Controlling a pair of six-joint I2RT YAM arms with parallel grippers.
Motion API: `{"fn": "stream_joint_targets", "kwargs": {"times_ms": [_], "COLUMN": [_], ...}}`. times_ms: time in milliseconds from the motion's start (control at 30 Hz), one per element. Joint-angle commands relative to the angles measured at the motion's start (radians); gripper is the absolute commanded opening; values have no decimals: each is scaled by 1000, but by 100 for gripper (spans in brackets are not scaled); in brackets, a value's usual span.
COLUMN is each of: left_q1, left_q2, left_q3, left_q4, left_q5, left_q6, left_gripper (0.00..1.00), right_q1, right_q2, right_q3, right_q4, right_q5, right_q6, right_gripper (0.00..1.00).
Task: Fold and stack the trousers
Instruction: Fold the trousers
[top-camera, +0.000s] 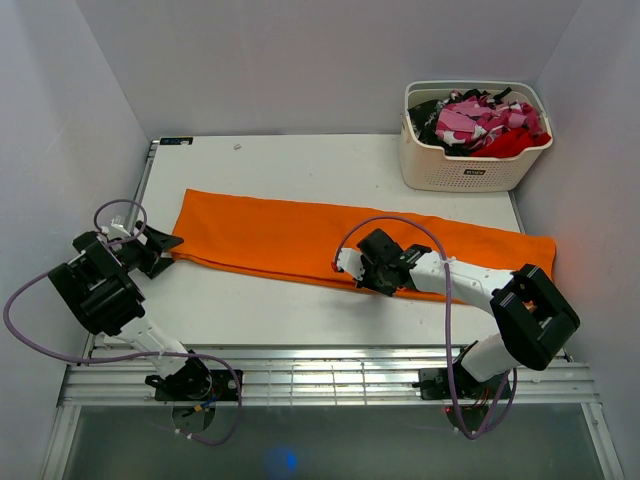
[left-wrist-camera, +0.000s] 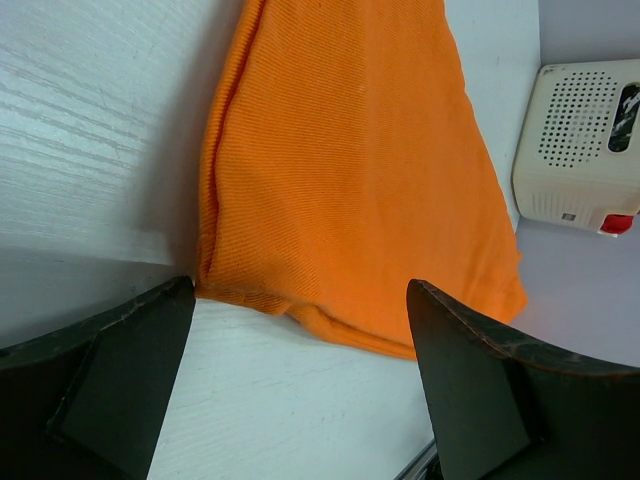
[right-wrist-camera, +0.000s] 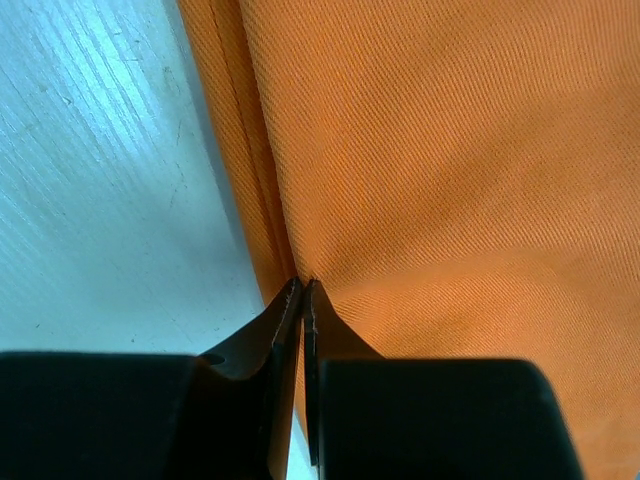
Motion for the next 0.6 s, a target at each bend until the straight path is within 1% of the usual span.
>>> {"fn": "stream_joint_targets", "kwargs": {"times_ms": [0,133,300,567], "left_q1": [0,3,3,3], "left_q2": [-75,-113,-154,-153], "left_q3": [-9,4,14,10], "left_q4": [-11,-67,-114,-117], "left_q5": [16,-12,8,22], "left_q6": [11,40,51,34], "left_gripper": [98,98,98,98], "right_q1": [2,2,2,4], "right_q2": [6,5,6,14], "right_q3": [26,26,26,37], "right_q4": [-48,-51,-52,-54], "right_q5": [8,8,5,0], "right_q6": [8,8,5,5], "right_gripper": [8,8,8,8]}}
